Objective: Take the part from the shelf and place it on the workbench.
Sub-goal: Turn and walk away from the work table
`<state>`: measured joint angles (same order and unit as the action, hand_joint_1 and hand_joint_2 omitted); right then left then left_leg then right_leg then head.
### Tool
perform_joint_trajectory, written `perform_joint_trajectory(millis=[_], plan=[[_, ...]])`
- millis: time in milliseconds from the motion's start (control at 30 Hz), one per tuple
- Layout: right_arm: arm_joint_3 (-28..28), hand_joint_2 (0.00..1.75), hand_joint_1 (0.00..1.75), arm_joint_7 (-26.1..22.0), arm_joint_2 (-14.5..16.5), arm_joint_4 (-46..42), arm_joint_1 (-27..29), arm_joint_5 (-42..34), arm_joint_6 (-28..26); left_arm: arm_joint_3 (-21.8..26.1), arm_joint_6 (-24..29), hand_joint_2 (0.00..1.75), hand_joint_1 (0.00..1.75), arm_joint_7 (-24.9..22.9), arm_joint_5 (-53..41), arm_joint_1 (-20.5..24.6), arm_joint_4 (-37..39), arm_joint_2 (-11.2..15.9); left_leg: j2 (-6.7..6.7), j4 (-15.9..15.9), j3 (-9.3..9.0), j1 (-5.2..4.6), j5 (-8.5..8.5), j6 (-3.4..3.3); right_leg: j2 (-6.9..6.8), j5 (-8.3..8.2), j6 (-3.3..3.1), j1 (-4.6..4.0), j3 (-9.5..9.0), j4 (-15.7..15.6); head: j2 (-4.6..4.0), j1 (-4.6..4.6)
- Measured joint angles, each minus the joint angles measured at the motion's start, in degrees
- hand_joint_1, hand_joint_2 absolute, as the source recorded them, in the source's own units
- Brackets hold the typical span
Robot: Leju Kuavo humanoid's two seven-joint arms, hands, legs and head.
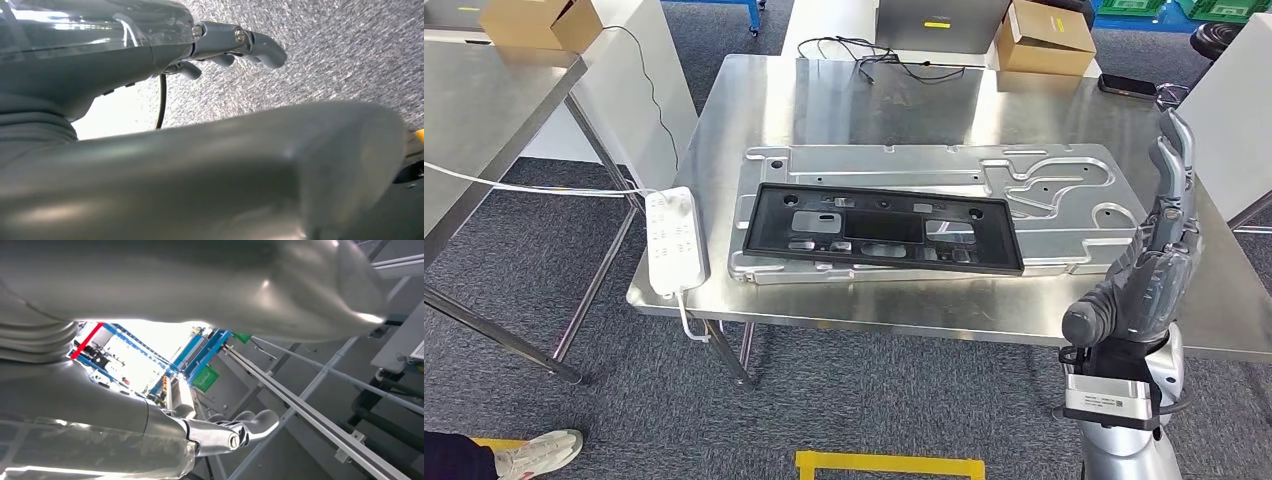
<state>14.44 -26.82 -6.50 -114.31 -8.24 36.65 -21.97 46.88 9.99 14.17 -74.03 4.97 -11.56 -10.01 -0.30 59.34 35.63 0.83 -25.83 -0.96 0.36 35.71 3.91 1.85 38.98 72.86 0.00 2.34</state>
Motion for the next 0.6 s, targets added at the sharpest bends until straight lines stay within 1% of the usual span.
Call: perform_joint_trajectory(millis=[33,67,133,167,200,233,267,300,333,367,400,467,500,533,567,600], plan=[[0.03,0.00,0.00,0.01,0.01,0.00,0.00,-0.01,0.08,0.00,0.00,0.00,0.00,-0.01,0.00,-0.01,0.00,0.00,0.02,0.03,0.01,0.11,0.04,0.09,0.00,-0.18,0.07,0.05,0.22,0.83,0.00,0.15],[0.06,0.00,0.00,0.01,0.00,0.00,-0.04,-0.01,0.15,0.00,0.00,0.00,0.00,-0.01,0.00,-0.01,0.00,-0.01,0.02,0.08,0.01,0.29,0.07,0.28,-0.01,-1.40,0.16,0.14,-0.71,-0.68,0.00,0.28],[0.18,0.00,0.00,0.01,0.01,0.00,-0.23,-0.02,0.26,0.01,0.00,0.00,0.00,-0.02,0.00,0.00,-0.01,0.00,-0.07,0.41,0.09,0.67,0.05,1.01,-0.01,-4.73,0.56,0.49,-4.70,-8.10,0.00,0.64],[0.27,0.00,0.00,0.01,0.01,0.00,-0.34,-0.02,0.28,0.01,0.00,0.00,0.00,-0.03,0.00,0.03,-0.01,0.02,-0.15,0.67,0.22,0.72,0.01,1.50,0.10,-5.82,0.52,0.54,-6.35,-11.42,0.00,0.95],[0.34,0.00,0.00,0.02,0.02,0.00,-0.41,-0.02,0.31,0.02,0.00,0.00,0.00,-0.04,-0.01,0.05,-0.02,0.04,-0.21,0.81,0.32,0.68,0.04,2.00,0.21,-6.33,0.36,0.53,-7.29,-13.47,0.00,1.07],[0.40,0.00,0.00,0.06,0.03,0.00,-0.45,-0.02,0.32,0.02,0.00,0.00,0.00,-0.09,-0.01,0.05,-0.02,0.06,-0.26,0.79,0.39,0.61,0.17,2.49,0.32,-6.34,0.02,0.40,-7.47,-14.18,0.00,1.01],[0.45,0.00,0.00,0.09,0.05,-0.01,-0.44,-0.02,0.33,0.02,0.00,0.00,0.00,-0.13,-0.02,0.04,-0.02,0.07,-0.29,0.61,0.39,0.64,0.41,2.92,0.41,-6.51,-0.55,0.19,-7.30,-14.15,0.00,0.78],[0.48,0.00,0.00,0.12,0.07,-0.01,-0.46,-0.02,0.33,0.02,0.00,0.00,0.00,-0.17,-0.02,0.01,-0.02,0.07,-0.30,0.39,0.39,0.78,0.59,3.30,0.37,-6.72,-1.04,0.23,-7.18,-14.16,0.00,0.35],[0.51,0.00,0.00,0.15,0.12,-0.01,-0.50,-0.02,0.34,0.02,0.00,0.00,0.00,-0.21,-0.02,-0.01,-0.01,0.07,-0.26,0.63,0.54,0.90,0.26,3.55,0.30,-6.97,-1.54,0.26,-7.06,-14.21,0.00,-0.04],[0.52,0.00,0.00,0.15,0.18,-0.01,-0.54,-0.02,0.34,0.02,0.00,0.00,0.00,-0.23,-0.02,-0.01,-0.01,0.07,-0.20,1.82,1.01,0.97,-0.82,3.69,0.20,-7.21,-1.97,0.34,-6.94,-14.28,0.00,-0.46],[0.54,0.00,0.00,0.15,0.24,-0.01,-0.56,-0.02,0.35,0.02,0.00,0.00,0.00,-0.25,-0.02,-0.01,0.00,0.07,-0.16,4.40,1.95,0.96,-2.72,3.72,0.07,-7.44,-2.33,0.44,-6.80,-14.36,0.00,-0.95],[0.55,0.00,0.00,0.16,0.35,-0.01,-0.56,0.00,0.35,0.03,0.00,0.00,0.00,-0.28,-0.02,-0.02,0.00,0.07,-0.11,12.19,4.54,0.77,-7.27,3.72,-0.15,-7.71,-2.74,0.26,-6.46,-14.34,0.00,-1.78],[0.56,0.00,0.00,0.16,0.37,-0.01,-0.54,0.01,0.36,0.03,0.00,0.00,0.00,-0.30,-0.02,-0.03,0.00,0.07,-0.12,15.46,5.42,0.68,-8.72,3.70,-0.21,-7.83,-2.84,0.16,-6.31,-14.33,0.00,-2.01],[0.57,0.00,0.00,0.16,0.39,-0.01,-0.53,0.02,0.36,0.04,0.00,0.00,0.00,-0.31,-0.02,-0.04,0.00,0.07,-0.12,16.74,5.38,0.65,-9.11,3.64,-0.25,-7.94,-2.87,0.07,-6.18,-14.31,0.00,-2.12],[0.58,0.00,0.00,0.16,0.42,-0.01,-0.51,0.02,0.37,0.04,0.00,0.00,0.00,-0.31,-0.02,-0.04,0.00,0.07,-0.12,15.66,4.21,0.65,-8.47,3.54,-0.26,-8.04,-2.83,0.02,-6.10,-14.28,0.00,-2.18],[0.58,0.00,0.00,0.16,0.43,-0.01,-0.51,0.02,0.37,0.04,0.00,0.00,0.00,-0.32,-0.02,-0.03,0.00,0.07,-0.11,12.38,2.01,0.65,-7.06,3.41,-0.26,-8.11,-2.74,0.01,-6.07,-14.24,0.00,-2.22]])
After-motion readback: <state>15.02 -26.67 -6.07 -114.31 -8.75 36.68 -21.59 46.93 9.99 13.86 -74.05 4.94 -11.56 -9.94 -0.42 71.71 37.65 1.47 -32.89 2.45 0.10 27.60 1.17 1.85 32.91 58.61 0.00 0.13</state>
